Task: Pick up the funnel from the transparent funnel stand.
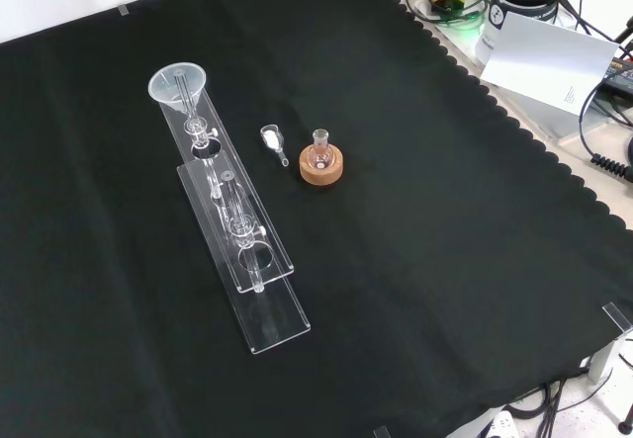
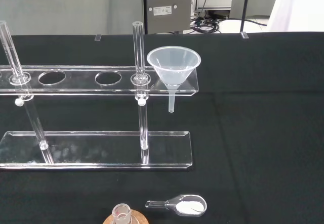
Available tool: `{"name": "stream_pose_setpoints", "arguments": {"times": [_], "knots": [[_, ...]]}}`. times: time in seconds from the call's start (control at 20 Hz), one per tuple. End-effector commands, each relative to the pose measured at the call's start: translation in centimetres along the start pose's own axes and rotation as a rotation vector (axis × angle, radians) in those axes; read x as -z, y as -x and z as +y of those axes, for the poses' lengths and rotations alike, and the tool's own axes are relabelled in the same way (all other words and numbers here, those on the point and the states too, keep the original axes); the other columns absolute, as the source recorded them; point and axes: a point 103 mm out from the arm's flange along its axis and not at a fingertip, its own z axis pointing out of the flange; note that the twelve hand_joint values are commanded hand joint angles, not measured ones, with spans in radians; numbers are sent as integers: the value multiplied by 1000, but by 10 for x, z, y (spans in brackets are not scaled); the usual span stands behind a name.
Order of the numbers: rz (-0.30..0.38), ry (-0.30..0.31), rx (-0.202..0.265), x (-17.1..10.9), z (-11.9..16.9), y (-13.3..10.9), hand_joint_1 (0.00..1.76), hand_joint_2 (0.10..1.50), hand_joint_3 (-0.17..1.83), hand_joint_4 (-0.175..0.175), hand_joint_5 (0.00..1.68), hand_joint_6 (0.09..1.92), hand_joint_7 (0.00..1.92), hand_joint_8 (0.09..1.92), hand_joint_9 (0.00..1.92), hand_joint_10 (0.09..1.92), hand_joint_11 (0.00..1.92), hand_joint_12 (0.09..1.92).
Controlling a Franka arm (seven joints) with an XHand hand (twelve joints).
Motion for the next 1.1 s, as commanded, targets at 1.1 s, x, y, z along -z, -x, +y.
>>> {"name": "stream_pose_setpoints", "arguments": {"times": [1.1], "knots": [[32,-15,-88,-22,138,49,0,1150,389,2,217,87,85,495,188,594,0,1370]]}}
